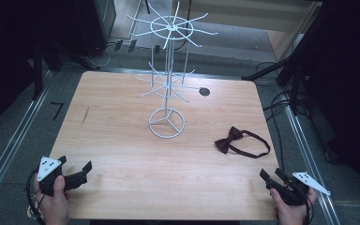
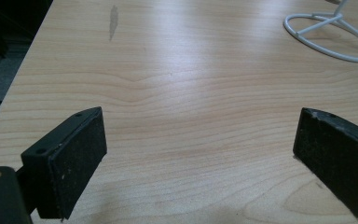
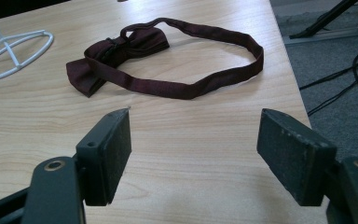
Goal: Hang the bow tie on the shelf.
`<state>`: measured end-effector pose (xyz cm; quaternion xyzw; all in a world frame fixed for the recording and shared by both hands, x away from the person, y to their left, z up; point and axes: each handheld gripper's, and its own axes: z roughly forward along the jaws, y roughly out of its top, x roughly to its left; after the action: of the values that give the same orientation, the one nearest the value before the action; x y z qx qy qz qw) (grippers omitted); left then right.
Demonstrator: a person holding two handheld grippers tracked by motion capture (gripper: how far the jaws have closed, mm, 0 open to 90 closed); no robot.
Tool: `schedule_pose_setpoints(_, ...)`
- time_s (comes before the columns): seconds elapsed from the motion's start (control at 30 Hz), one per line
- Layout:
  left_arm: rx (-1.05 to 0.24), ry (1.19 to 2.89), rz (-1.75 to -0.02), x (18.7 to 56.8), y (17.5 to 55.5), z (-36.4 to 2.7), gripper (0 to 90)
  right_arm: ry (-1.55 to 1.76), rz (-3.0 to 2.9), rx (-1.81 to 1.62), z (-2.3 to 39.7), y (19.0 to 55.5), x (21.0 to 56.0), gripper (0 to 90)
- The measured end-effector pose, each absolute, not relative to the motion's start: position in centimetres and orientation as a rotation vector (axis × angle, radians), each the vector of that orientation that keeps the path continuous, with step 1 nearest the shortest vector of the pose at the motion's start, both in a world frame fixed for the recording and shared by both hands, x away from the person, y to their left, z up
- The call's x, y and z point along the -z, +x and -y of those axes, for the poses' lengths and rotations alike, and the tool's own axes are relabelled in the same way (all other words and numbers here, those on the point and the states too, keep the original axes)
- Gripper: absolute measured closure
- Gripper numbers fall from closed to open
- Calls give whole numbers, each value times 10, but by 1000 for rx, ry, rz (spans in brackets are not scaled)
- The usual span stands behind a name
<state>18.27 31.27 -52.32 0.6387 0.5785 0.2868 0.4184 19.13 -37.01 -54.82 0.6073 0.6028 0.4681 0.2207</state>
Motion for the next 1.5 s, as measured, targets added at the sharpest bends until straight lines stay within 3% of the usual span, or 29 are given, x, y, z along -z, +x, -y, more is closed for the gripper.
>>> schedule_pose_setpoints(0.27,-715,1601,-1448,523,182,-314,30,1664,-1673,-1312,362,195,538,239)
schedule_pose_setpoints(0.6,-718,1601,-1451,523,183,-313,30,1596,-1849,-1207,336,216,523,0)
schedule_pose_setpoints(1.27,-711,1598,-1452,523,183,-314,29,1562,-1931,-1173,307,262,514,18)
schedule_pose_setpoints(1.4,-709,1598,-1449,523,183,-314,30,1567,-1936,-1151,303,266,515,62)
schedule_pose_setpoints(1.43,-709,1596,-1448,523,183,-314,30,1560,-1948,-1144,301,268,516,139)
schedule_pose_setpoints(1.5,-709,1597,-1448,523,183,-314,29,1562,-1949,-1128,299,270,516,147)
